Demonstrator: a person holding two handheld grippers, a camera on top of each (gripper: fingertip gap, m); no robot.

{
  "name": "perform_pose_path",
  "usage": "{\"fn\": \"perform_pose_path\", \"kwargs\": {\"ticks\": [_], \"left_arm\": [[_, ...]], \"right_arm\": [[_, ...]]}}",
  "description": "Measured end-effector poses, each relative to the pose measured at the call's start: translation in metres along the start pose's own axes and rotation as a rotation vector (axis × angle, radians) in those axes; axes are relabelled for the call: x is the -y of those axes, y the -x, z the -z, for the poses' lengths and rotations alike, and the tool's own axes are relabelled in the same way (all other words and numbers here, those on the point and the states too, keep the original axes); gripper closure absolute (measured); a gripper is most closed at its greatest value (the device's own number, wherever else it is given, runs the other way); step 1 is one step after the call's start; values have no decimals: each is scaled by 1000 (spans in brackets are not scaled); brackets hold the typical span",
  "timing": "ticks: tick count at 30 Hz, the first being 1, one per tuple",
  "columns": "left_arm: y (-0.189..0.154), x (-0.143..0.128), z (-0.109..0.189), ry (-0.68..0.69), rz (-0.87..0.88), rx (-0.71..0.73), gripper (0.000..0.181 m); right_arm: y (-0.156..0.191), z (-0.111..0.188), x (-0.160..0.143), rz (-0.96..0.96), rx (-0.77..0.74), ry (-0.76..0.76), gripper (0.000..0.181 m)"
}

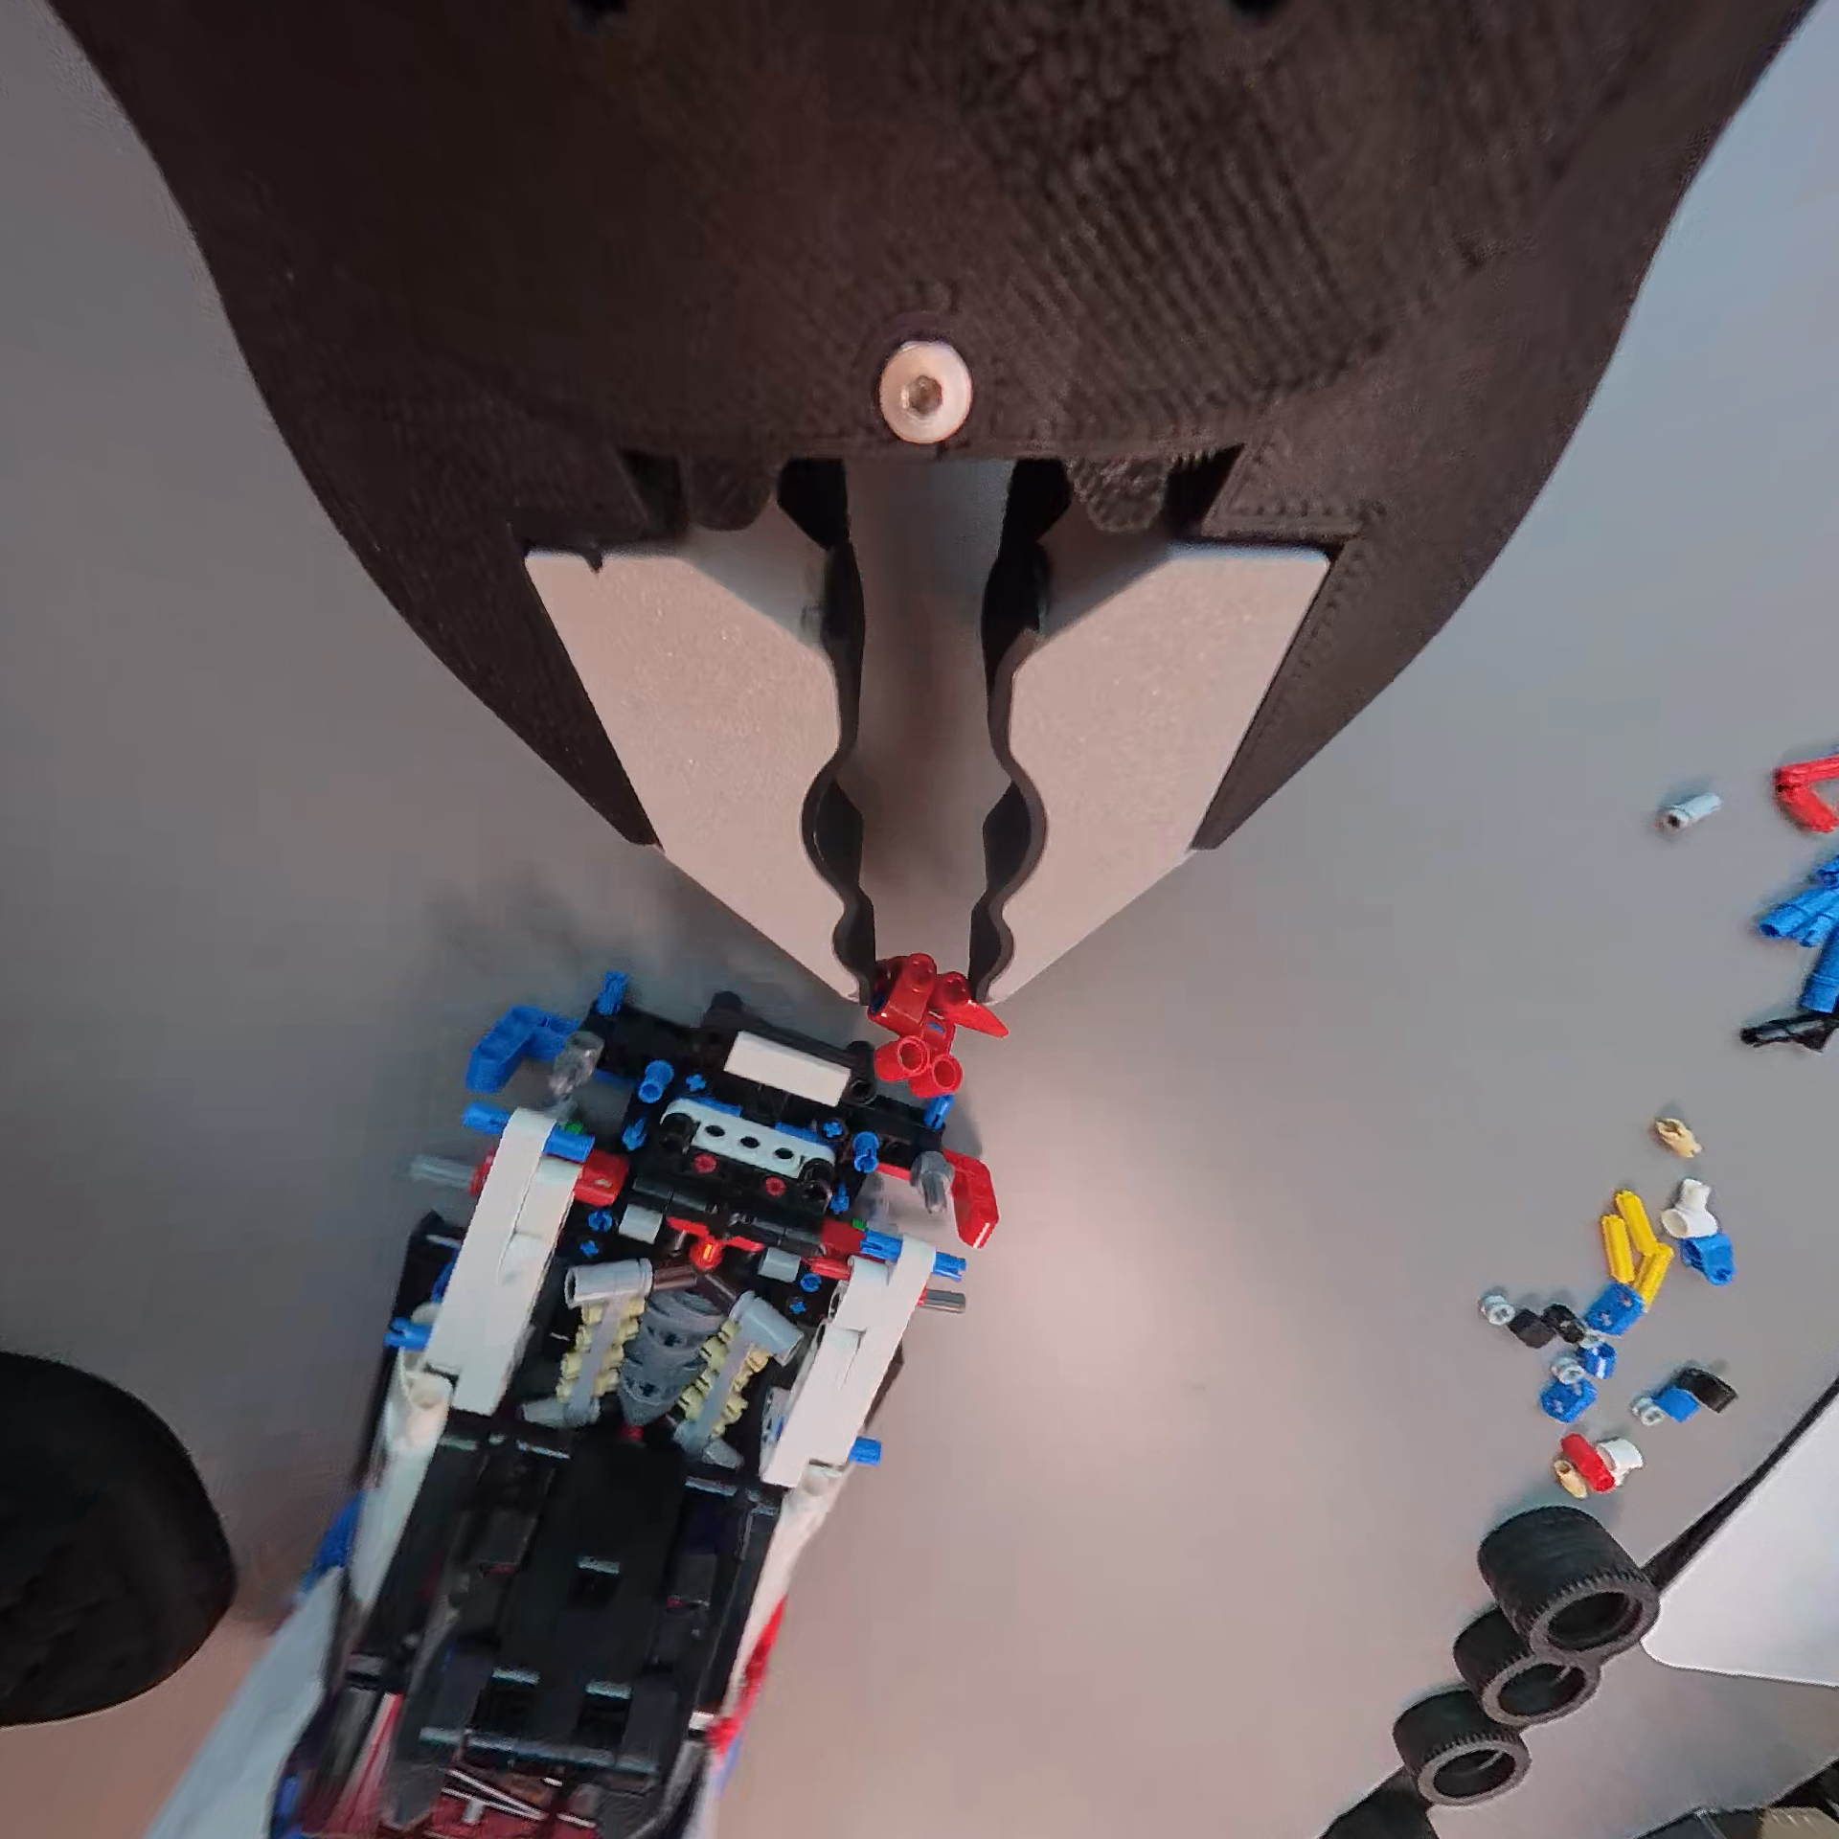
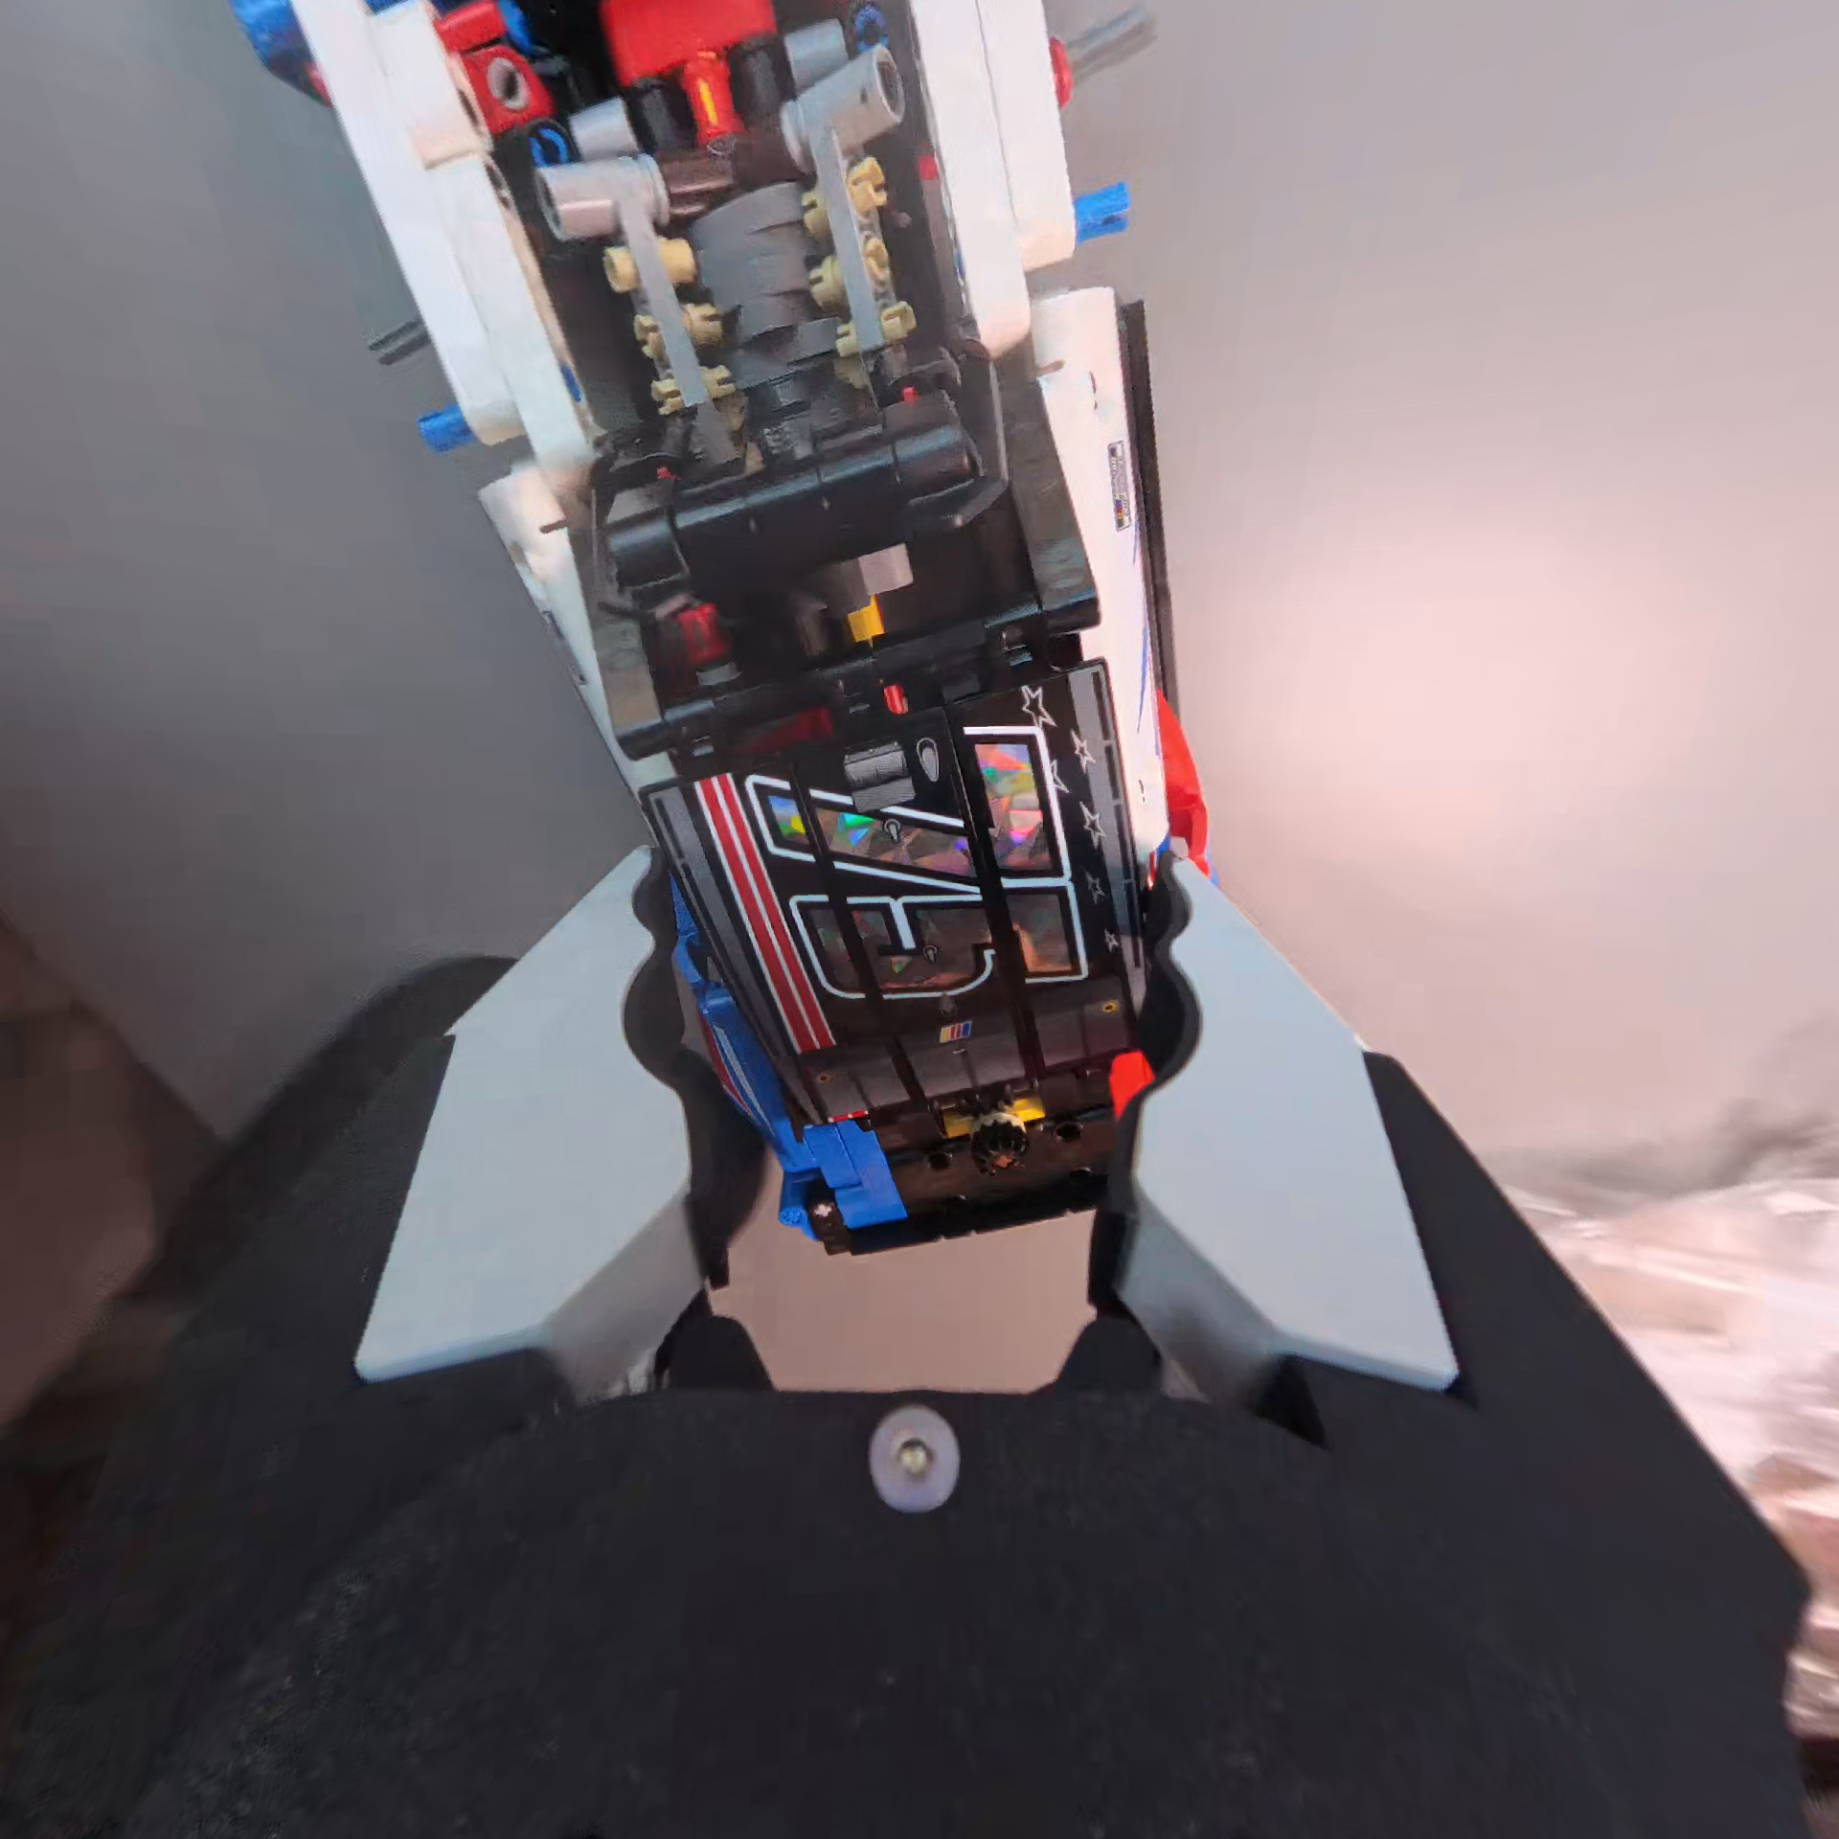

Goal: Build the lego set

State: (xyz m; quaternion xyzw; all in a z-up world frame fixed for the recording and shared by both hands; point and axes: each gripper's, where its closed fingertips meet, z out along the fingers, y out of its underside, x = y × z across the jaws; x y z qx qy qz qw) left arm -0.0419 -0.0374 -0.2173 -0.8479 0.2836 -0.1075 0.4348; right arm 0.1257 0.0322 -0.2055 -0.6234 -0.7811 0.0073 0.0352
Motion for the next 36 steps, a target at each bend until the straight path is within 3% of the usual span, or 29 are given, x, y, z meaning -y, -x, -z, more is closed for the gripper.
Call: {"fn": "perform_pose_path", "kwargs": {"ticks": [2, 6, 10, 13, 15, 18, 24, 29, 33, 36], "left_arm": [[9, 3, 0, 0, -15, 16, 165], [24, 5, 1, -7, -21, 50, 165], [31, 2, 7, 11, -37, 67, 165], [36, 0, 15, 17, -27, 83, 165], [40, 0, 20, 8, -18, 104, 165], [53, -1, 27, 3, -4, 148, 165], [91, 1, 49, -14, 49, 266, 165], [104, -14, 60, 10, 49, 312, 164], [97, -20, 53, 22, 46, 271, 165], [87, -18, 46, 31, 13, 233, 164]], "right_arm": [[30, 13, 17, -123, 76, -144, 83], [54, 43, 25, -142, 182, -356, 105], [50, 20, 4, 51, 92, -363, 84], [47, 12, 7, 203, -29, -346, 83], [38, 8, 18, 230, -109, -346, 92], [31, 6, 38, 233, -110, -364, 91], [3, 5, 75, -52, -161, -383, 96], [52, 15, 60, 7, -72, -321, 95], [78, 45, 59, 34, 67, -468, 96], [82, 24, 39, 128, 78, -387, 78]]}}
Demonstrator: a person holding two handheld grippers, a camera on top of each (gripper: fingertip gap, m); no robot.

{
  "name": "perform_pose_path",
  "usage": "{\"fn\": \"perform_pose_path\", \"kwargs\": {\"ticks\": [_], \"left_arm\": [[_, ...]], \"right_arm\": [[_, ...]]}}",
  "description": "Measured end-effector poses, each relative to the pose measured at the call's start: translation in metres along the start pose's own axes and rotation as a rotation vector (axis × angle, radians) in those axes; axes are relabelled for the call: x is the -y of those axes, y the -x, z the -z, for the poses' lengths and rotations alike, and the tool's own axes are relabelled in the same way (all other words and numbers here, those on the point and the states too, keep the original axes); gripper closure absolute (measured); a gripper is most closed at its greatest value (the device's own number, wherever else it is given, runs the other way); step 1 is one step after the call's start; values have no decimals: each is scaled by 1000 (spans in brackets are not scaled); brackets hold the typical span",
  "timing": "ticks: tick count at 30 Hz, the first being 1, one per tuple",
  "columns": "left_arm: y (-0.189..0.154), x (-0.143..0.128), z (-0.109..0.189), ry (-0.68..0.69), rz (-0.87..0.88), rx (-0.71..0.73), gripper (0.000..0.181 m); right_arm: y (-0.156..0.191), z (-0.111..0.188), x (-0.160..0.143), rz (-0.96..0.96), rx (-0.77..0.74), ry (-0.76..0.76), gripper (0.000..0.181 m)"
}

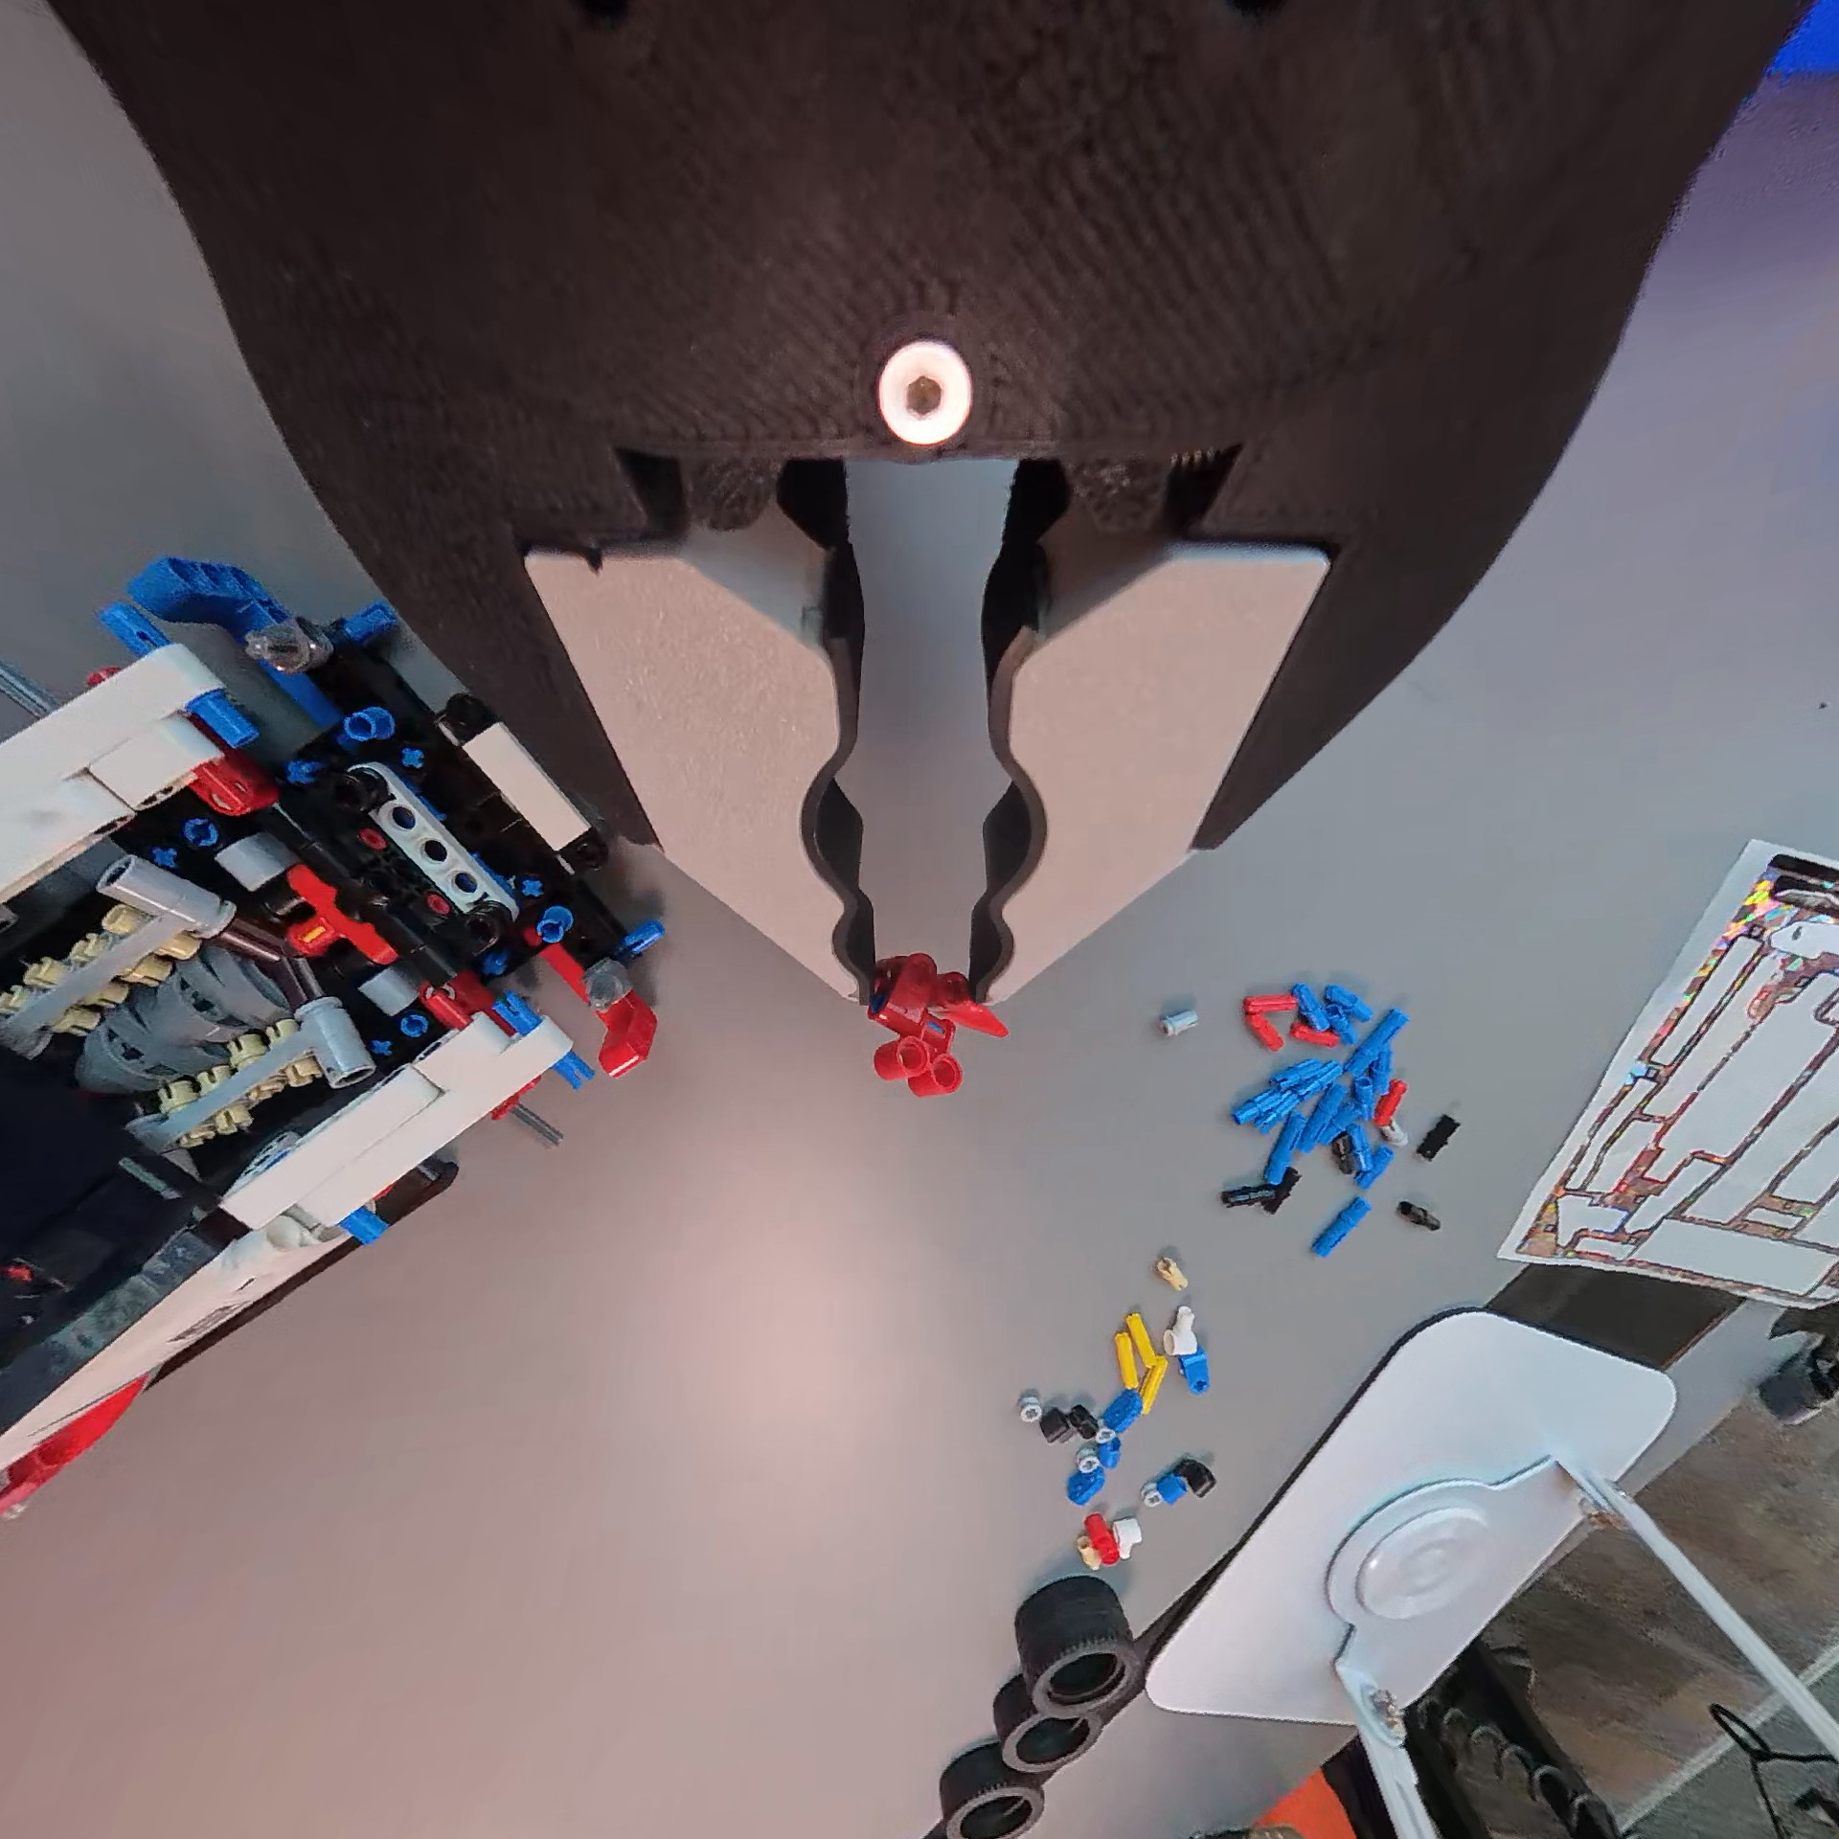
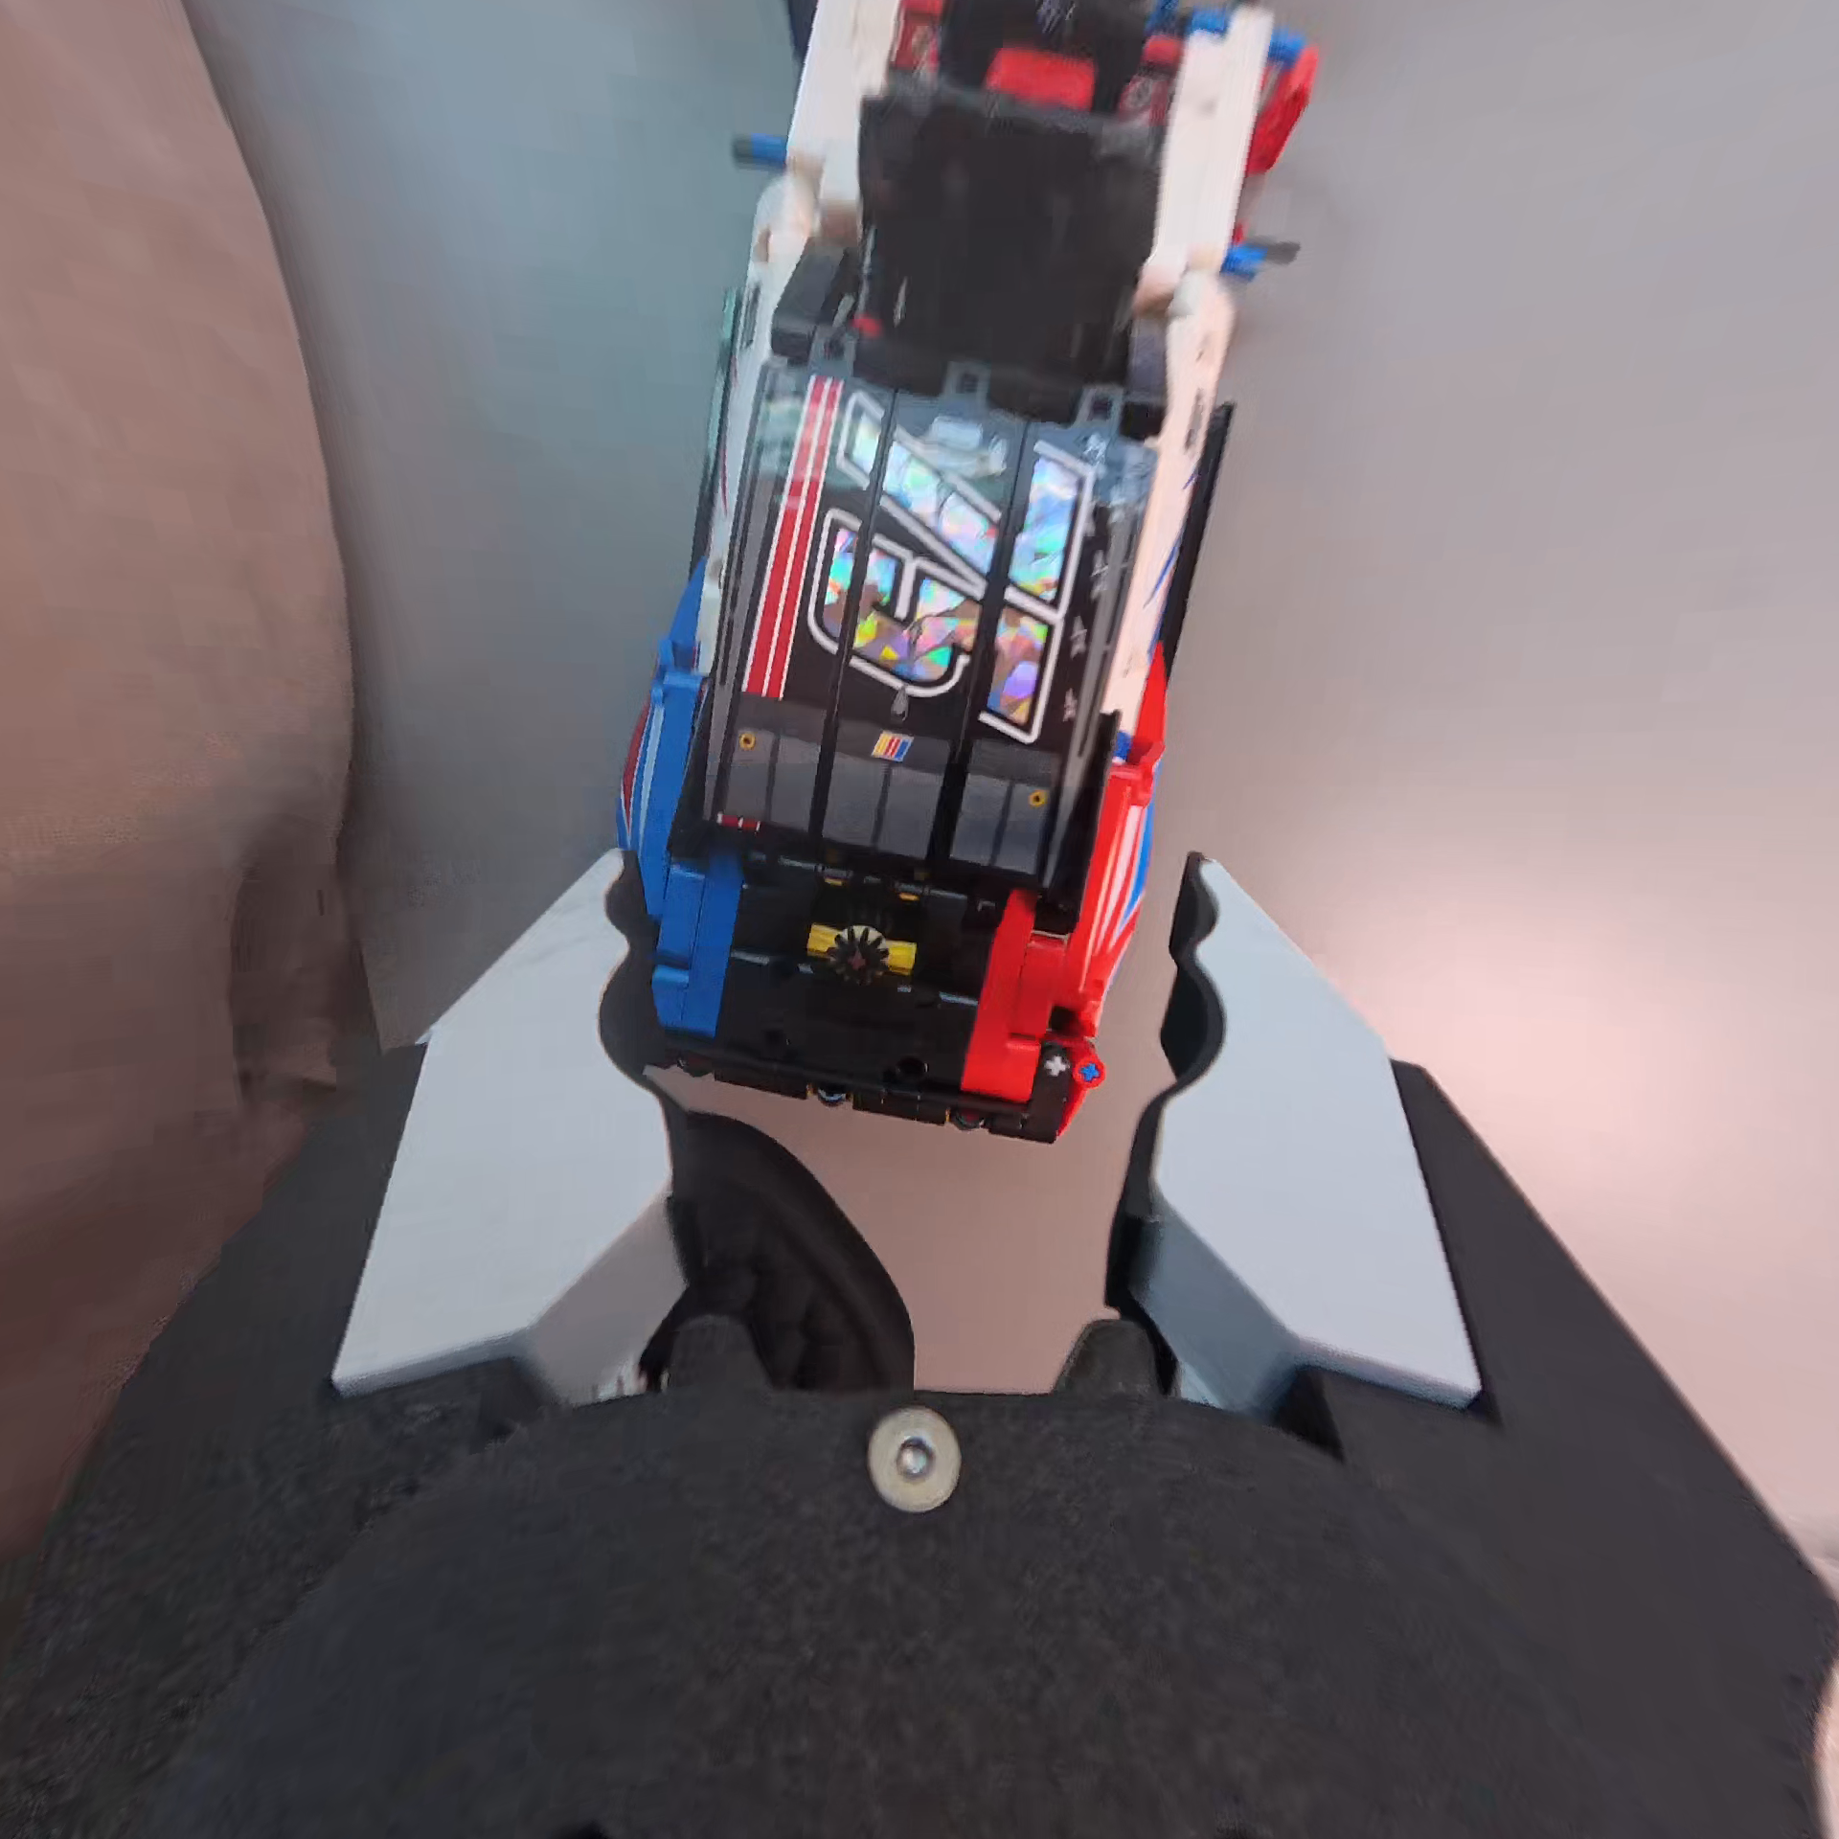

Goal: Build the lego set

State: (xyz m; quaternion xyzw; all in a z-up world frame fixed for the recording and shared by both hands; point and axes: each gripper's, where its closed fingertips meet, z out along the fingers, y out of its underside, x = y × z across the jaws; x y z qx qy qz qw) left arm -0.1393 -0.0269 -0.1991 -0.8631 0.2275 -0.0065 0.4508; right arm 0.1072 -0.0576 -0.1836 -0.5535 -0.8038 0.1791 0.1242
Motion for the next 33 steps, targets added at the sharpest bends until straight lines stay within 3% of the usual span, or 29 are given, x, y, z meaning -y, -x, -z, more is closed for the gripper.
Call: {"fn": "perform_pose_path", "kwargs": {"ticks": [3, 6, 11, 14, 17, 20, 23, 28, 33], "left_arm": [[-9, -1, 0, 18, -49, -19, 164], [-13, -7, 3, 43, -102, -8, 164], [-26, -16, 5, 55, -147, -42, 165], [-35, -12, 0, 32, -167, -74, 165], [-39, -1, -10, 20, -210, -92, 165], [-46, 19, -26, 16, -265, -121, 165], [-57, 40, -42, -1, -298, -157, 164], [-62, 60, -55, -23, -337, -147, 164], [-60, 61, -59, -24, -419, -95, 165]], "right_arm": [[6, -20, -12, -11, 16, 28, 72], [8, -13, -10, -84, -27, 6, 97], [60, 2, -25, -66, 143, 0, 104], [66, 18, -18, -33, 221, -124, 107], [20, 34, 18, -135, 168, -352, 122], [-50, 38, 53, -190, -3, -540, 134], [-96, 18, 76, -169, -88, -580, 142], [-120, -34, 93, -68, -89, -521, 159], [-126, -54, 97, -60, -65, -515, 151]]}}
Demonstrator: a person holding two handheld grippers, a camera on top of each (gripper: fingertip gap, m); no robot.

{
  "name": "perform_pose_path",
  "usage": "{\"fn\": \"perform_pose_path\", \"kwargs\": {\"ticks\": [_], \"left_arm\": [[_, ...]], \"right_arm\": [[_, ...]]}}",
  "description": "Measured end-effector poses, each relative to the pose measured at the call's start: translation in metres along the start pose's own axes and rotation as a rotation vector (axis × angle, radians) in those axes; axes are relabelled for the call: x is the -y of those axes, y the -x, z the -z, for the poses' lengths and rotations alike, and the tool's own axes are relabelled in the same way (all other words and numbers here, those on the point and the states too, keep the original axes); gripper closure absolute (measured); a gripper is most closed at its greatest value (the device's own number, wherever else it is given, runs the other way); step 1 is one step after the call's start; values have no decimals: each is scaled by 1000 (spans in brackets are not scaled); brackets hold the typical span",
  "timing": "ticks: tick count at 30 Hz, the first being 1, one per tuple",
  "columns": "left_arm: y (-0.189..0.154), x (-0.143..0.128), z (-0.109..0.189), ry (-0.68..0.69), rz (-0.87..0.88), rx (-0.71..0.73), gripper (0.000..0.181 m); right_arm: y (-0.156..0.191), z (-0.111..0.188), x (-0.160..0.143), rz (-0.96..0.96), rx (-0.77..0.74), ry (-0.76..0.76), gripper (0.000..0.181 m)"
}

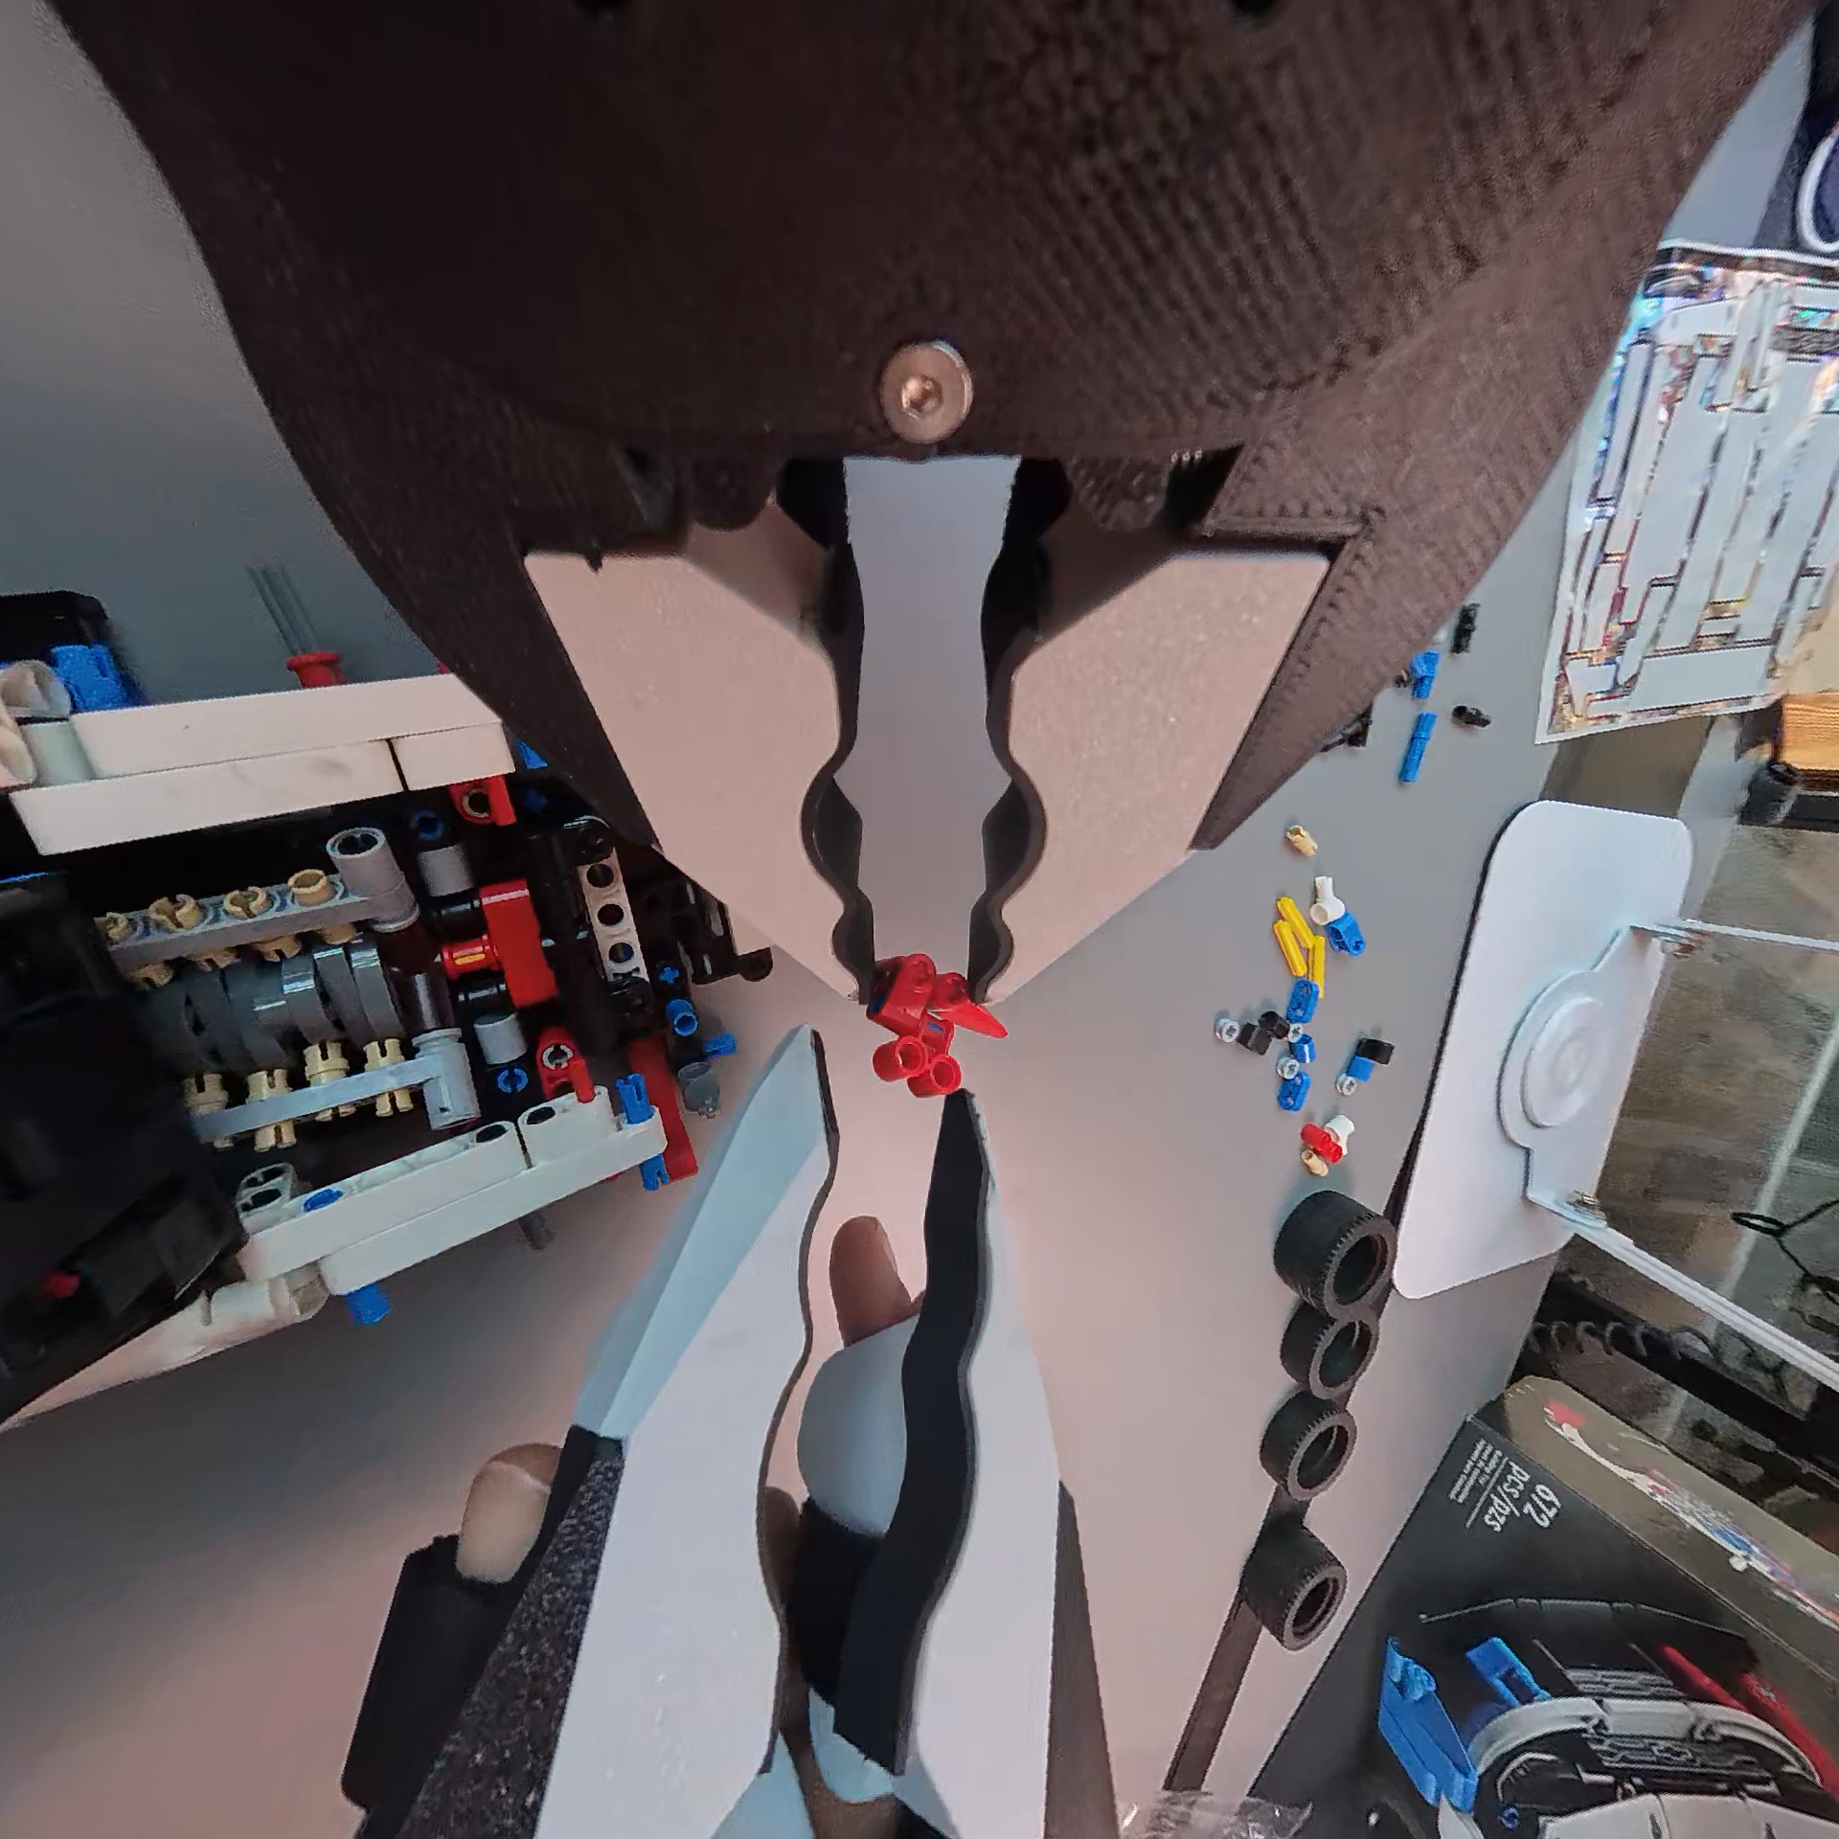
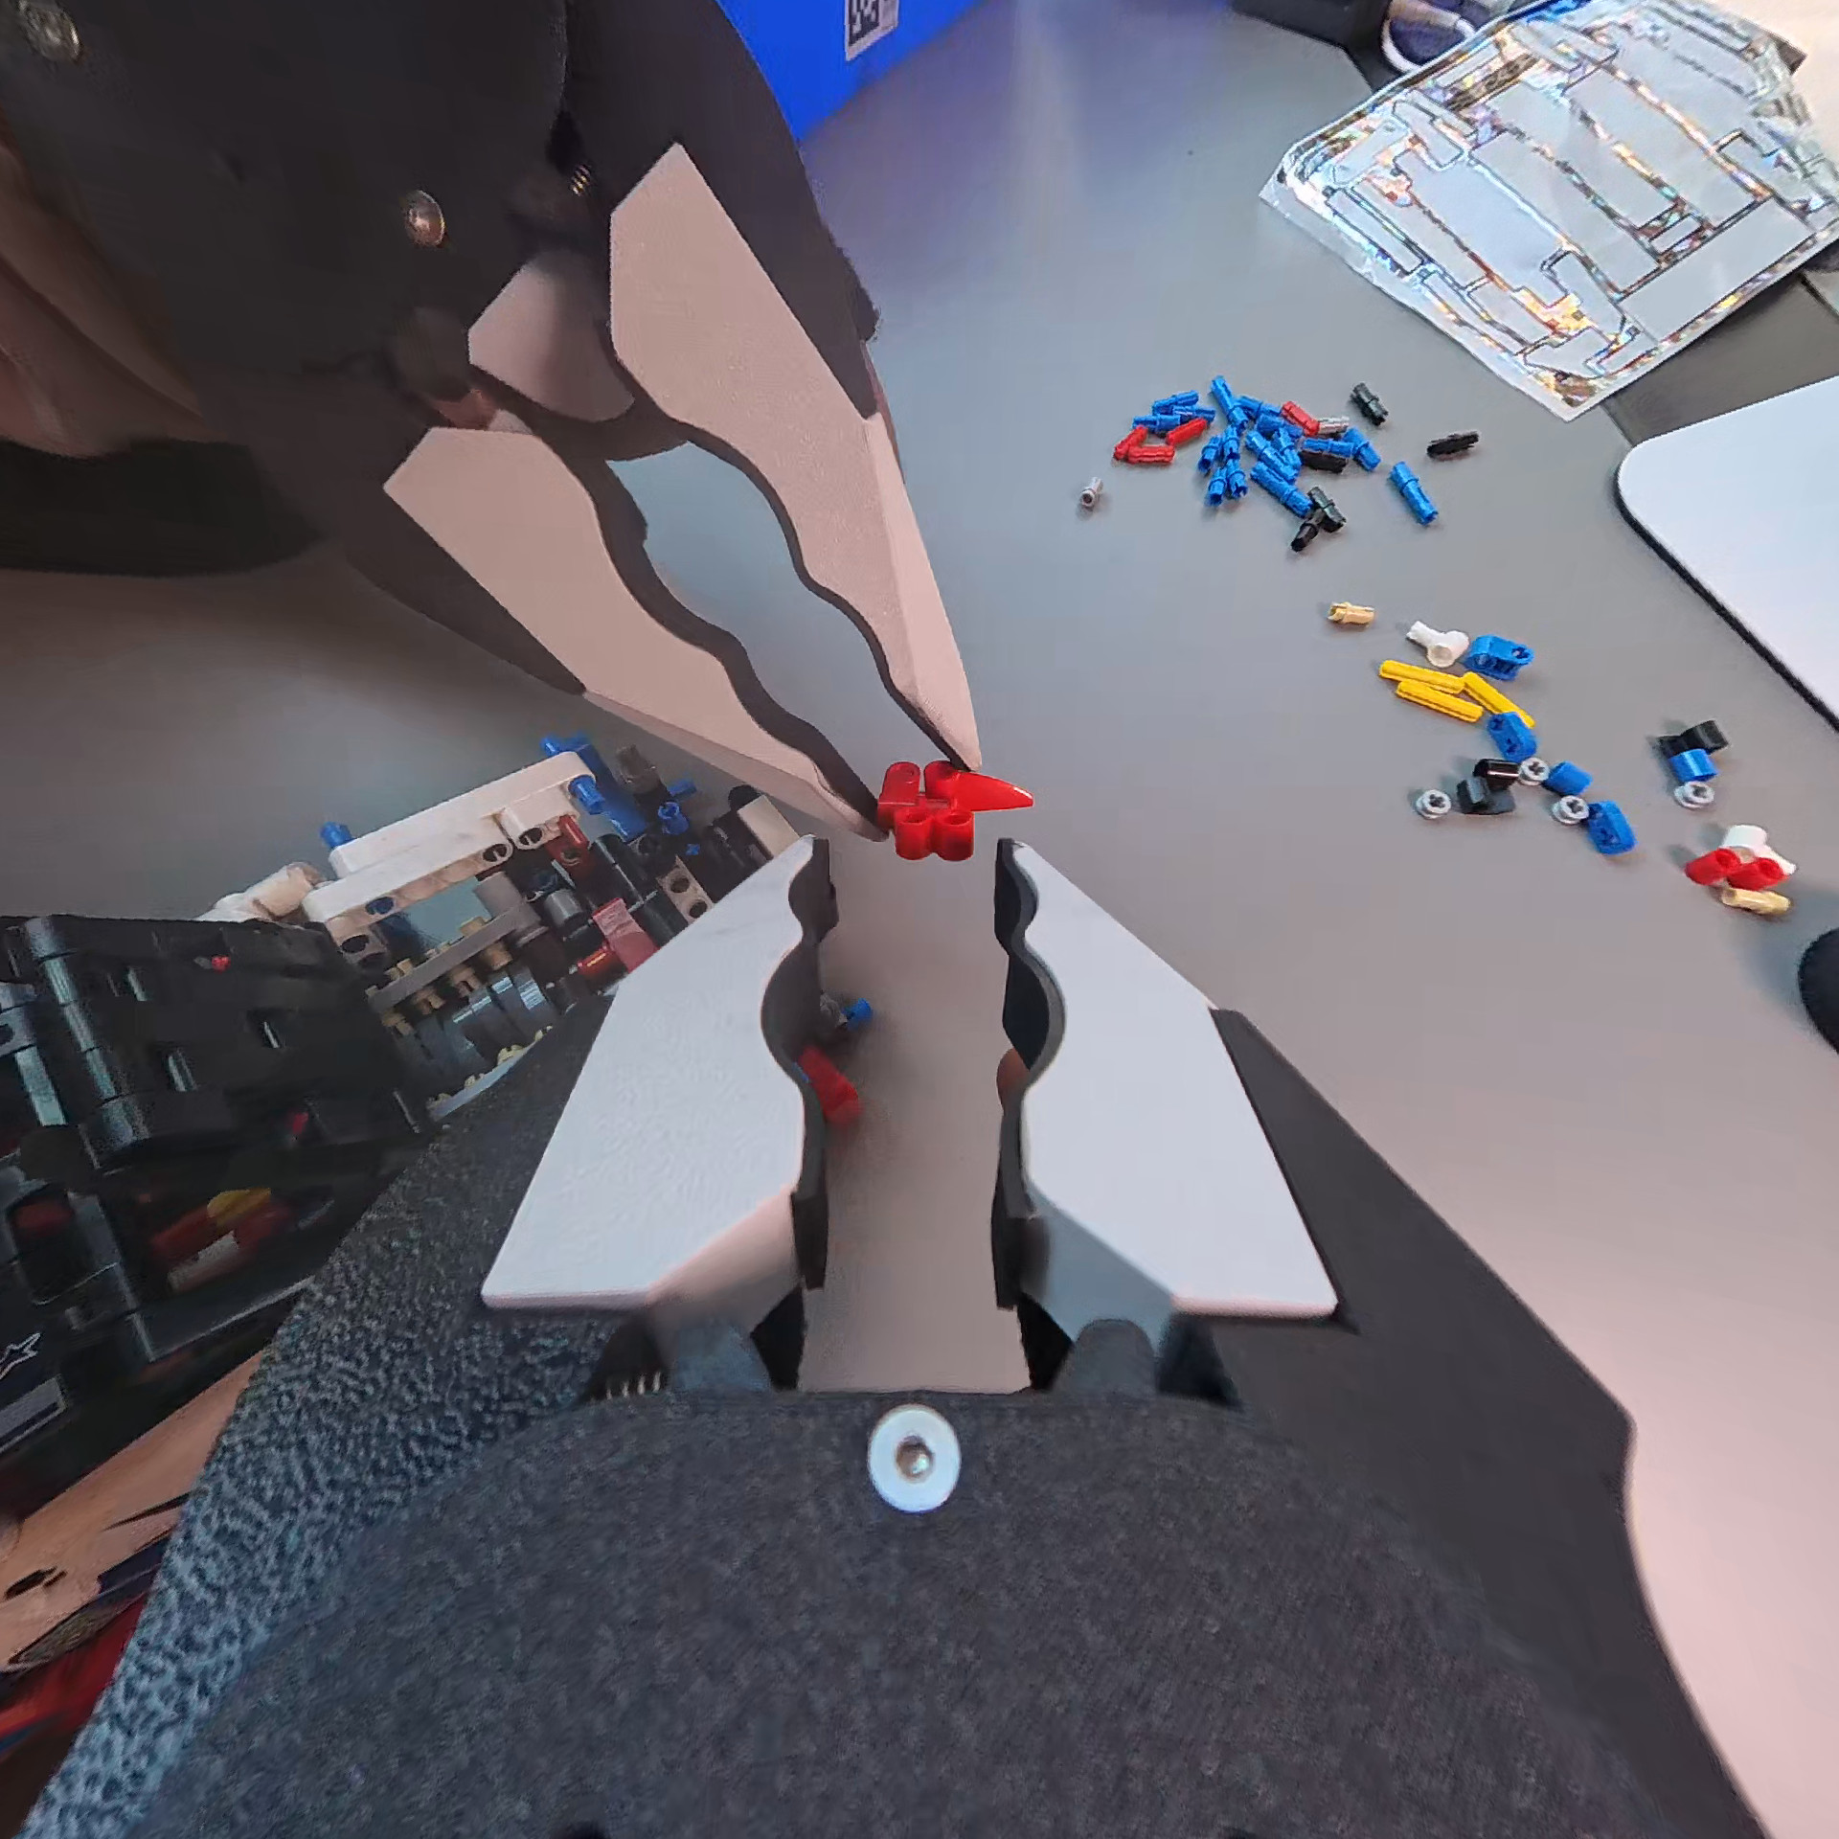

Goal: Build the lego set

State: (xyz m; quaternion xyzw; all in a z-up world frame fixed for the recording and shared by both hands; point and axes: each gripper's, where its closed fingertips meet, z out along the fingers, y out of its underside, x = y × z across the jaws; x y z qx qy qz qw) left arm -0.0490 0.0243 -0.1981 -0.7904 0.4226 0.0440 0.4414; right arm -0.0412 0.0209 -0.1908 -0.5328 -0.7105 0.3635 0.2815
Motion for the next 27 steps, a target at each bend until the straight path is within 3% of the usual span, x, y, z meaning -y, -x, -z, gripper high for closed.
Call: {"fn": "perform_pose_path", "kwargs": {"ticks": [3, 5, 9, 12, 14, 17, 23, 27], "left_arm": [[-3, 0, -3, -5, -65, 11, 164], [-4, 1, -3, -39, -40, -2, 164], [-1, 6, 3, -179, 220, -156, 160], [-2, 12, 10, -286, 563, -433, 149], [-3, 21, 19, -366, 716, -622, 151], [6, 23, 19, -432, 785, -670, 161], [5, 17, 6, -339, 828, -736, 168], [-1, 12, -3, -274, 877, -760, 170]], "right_arm": [[-2, -2, 0, 0, 2, -24, 169], [-2, -1, 0, 15, 5, -58, 169], [1, 4, 7, 14, 37, -174, 169], [3, 12, 18, 29, 50, -278, 169], [2, 12, 19, 46, 32, -305, 169], [3, 11, 17, 76, 23, -307, 169], [1, 4, 8, 108, -18, -277, 169], [2, -4, -5, 120, -29, -168, 169]]}}
